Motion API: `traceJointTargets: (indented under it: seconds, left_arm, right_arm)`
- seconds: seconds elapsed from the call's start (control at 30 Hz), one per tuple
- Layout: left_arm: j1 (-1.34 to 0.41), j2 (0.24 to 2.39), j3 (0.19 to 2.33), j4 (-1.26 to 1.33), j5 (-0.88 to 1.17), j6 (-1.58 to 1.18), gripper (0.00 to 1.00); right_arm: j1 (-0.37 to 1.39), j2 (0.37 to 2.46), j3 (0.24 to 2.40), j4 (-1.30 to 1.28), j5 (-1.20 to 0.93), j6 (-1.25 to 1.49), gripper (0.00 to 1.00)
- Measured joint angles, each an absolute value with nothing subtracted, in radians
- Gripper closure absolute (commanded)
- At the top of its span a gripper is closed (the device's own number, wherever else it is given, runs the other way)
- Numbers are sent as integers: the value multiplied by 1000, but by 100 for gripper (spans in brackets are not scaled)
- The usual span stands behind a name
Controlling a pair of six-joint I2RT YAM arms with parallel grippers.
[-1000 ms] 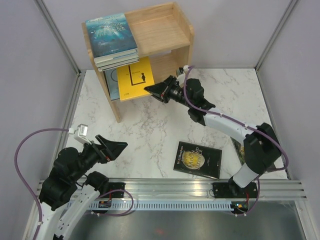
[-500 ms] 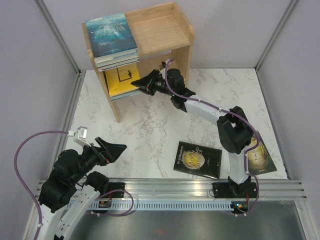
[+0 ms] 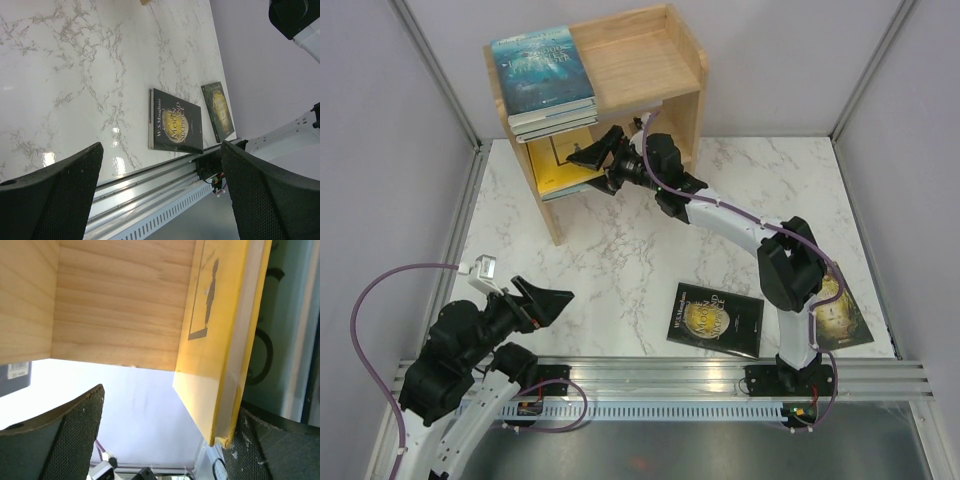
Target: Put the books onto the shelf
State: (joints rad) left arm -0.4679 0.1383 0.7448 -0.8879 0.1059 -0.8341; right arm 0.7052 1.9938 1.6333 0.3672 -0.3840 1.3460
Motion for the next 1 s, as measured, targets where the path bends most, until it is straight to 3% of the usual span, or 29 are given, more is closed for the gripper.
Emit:
traceJointTargets:
  seconds: [0.5, 1.0]
  left_arm:
    - [-469, 135, 745, -888, 105, -834, 0]
    - [-469, 143, 722, -874, 109, -834, 0]
  right_arm:
    - [703, 1895, 1802, -290, -208, 995, 2]
    - [645, 1671, 1702, -376, -121, 856, 5]
